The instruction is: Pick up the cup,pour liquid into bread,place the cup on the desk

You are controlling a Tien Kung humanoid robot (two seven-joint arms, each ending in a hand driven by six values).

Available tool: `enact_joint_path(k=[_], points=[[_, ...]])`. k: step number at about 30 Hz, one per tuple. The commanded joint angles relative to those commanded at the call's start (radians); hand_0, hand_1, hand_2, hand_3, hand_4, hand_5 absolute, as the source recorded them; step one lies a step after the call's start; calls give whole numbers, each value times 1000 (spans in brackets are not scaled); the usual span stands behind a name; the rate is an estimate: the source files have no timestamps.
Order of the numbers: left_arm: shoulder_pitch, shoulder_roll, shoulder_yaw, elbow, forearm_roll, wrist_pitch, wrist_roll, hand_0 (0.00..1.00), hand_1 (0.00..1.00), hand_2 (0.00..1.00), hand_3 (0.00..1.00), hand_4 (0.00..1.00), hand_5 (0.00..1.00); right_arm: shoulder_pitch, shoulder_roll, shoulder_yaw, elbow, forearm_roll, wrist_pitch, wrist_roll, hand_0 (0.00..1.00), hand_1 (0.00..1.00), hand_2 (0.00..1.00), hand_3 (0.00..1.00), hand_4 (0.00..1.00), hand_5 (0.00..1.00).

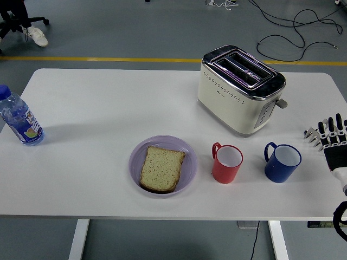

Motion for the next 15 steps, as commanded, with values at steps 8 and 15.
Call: enact_joint_path(k=[8, 15], points=[[0, 0, 0, 0, 0, 1, 0, 646, 685, 703, 587, 304, 883, -1, 2, 1, -2, 1, -4, 0, 619, 563, 634, 595, 571, 17], [-1, 0, 1, 0, -3, 3, 0, 647, 685, 705, 588, 304, 882, 1, 3, 2, -1, 4, -10, 2, 618, 563, 634, 595, 574, 20]])
